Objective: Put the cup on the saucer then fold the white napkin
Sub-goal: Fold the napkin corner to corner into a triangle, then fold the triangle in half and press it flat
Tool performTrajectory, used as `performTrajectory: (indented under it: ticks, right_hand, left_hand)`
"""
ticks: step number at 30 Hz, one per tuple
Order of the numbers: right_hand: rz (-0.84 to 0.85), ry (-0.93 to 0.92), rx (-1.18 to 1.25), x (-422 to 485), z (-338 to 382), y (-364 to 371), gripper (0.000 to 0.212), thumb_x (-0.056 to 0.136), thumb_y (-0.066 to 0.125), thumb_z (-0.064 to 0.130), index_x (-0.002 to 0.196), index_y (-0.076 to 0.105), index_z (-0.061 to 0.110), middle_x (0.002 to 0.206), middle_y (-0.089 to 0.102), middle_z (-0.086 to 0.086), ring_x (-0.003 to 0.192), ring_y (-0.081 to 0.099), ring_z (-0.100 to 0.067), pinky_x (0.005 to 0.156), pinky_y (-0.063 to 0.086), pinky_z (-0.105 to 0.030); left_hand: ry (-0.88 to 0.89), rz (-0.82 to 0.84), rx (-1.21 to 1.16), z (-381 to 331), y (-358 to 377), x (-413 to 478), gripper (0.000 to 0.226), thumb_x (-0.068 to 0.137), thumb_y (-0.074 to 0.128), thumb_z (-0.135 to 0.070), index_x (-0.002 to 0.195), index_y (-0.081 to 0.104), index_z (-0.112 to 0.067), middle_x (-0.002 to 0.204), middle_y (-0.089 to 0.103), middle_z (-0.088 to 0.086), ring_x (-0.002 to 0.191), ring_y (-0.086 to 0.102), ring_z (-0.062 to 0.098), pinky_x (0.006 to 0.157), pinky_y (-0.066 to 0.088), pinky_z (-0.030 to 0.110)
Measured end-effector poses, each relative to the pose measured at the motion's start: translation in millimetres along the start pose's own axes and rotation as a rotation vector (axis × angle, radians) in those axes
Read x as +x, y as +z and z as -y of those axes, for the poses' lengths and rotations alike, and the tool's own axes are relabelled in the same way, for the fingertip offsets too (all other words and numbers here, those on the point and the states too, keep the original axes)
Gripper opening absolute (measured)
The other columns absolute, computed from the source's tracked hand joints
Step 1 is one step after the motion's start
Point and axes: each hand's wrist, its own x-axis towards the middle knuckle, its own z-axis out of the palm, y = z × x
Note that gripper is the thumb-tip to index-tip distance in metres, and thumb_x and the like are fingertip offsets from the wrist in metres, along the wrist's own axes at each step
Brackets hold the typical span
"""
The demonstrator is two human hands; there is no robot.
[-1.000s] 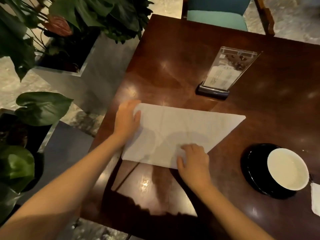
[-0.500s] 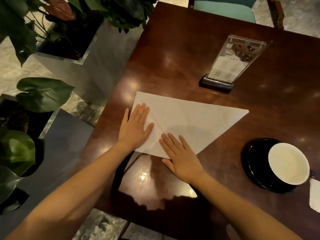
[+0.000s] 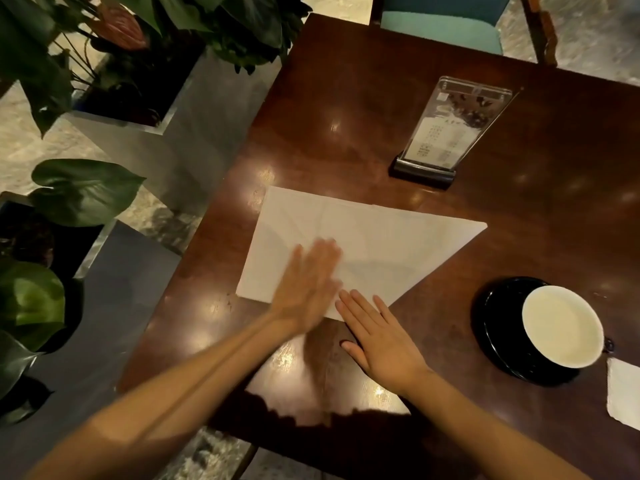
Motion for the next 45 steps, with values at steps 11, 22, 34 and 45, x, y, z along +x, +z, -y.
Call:
performTrajectory:
  ticks: [11,22,34,45]
  right_hand:
    - [0.005,-0.007,-0.009,-0.7,-0.6,-1.7,0.058,0.099,0.019,0.045,0.147,0.025,0.013,0.156,0.022,-0.004,0.144,0.019,-0.019,0.114,0.016,-0.041]
    - [0.026,0.188,0.003,31.0,-61.9,-23.6,0.059,0.095,0.005,0.05,0.148,-0.001,0.023,0.155,-0.006,0.004,0.145,-0.003,-0.017,0.118,-0.009,-0.033]
    - [0.103,0.501,-0.062,10.4,-22.6,-44.0,0.072,0.089,0.023,0.048,0.142,0.032,0.001,0.15,0.031,-0.022,0.137,0.033,-0.036,0.116,0.019,-0.046]
    - [-0.113,0.164,-0.108,-8.6,9.6,-27.7,0.036,0.049,0.076,0.003,0.081,0.062,0.01,0.081,0.061,-0.008,0.068,0.053,-0.022,0.058,0.046,-0.029]
  left_hand:
    - [-0.142,0.065,0.006,62.4,-0.4,27.6,0.074,0.091,0.012,-0.061,0.15,0.0,-0.018,0.159,-0.004,-0.001,0.145,-0.01,0.012,0.119,-0.004,0.038]
    - [-0.135,0.06,0.017,69.1,-2.7,34.1,0.074,0.092,0.013,-0.062,0.15,-0.002,-0.017,0.159,-0.005,0.0,0.145,-0.012,0.012,0.12,-0.001,0.039]
    - [-0.097,0.085,0.077,110.5,-21.1,41.8,0.086,0.085,0.018,-0.072,0.149,-0.004,-0.019,0.16,-0.002,0.001,0.144,-0.01,0.012,0.114,-0.018,0.031]
    - [-0.31,-0.17,-0.397,13.9,-7.7,-92.5,0.044,0.087,0.043,-0.033,0.122,0.057,-0.01,0.122,0.059,0.008,0.115,0.05,0.021,0.103,0.038,0.031]
